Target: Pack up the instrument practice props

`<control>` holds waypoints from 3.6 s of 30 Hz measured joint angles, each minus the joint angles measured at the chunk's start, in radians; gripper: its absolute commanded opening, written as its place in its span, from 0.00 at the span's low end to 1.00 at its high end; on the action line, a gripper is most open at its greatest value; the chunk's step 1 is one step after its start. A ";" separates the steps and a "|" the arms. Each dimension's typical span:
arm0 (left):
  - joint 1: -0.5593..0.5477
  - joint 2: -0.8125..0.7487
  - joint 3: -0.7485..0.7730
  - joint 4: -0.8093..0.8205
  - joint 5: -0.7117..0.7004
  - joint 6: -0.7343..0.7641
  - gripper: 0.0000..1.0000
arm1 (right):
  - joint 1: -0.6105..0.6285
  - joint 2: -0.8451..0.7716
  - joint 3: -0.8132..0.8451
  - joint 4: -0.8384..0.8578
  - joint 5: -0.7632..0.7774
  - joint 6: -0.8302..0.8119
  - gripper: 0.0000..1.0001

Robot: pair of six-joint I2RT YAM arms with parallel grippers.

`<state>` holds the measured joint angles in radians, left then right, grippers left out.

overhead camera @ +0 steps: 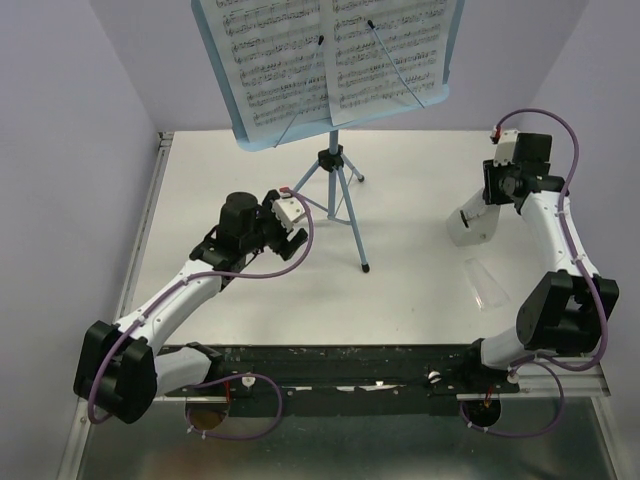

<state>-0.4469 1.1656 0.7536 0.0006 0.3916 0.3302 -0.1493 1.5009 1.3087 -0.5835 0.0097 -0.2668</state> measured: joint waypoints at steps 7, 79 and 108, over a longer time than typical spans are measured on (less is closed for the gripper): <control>0.000 -0.014 -0.011 -0.027 0.000 0.033 0.86 | -0.003 -0.037 -0.027 -0.032 -0.190 -0.174 0.19; 0.000 0.004 -0.003 -0.162 0.010 0.001 0.87 | 0.463 -0.241 -0.140 -0.509 -0.306 0.287 0.74; 0.000 -0.069 -0.049 -0.160 0.028 -0.039 0.92 | 0.730 -0.289 -0.167 -0.401 -0.428 -0.202 0.02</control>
<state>-0.4473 1.0966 0.7048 -0.1596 0.4194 0.2909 0.5808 1.2121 1.1416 -0.9844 -0.4187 -0.4686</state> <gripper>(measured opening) 0.905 0.578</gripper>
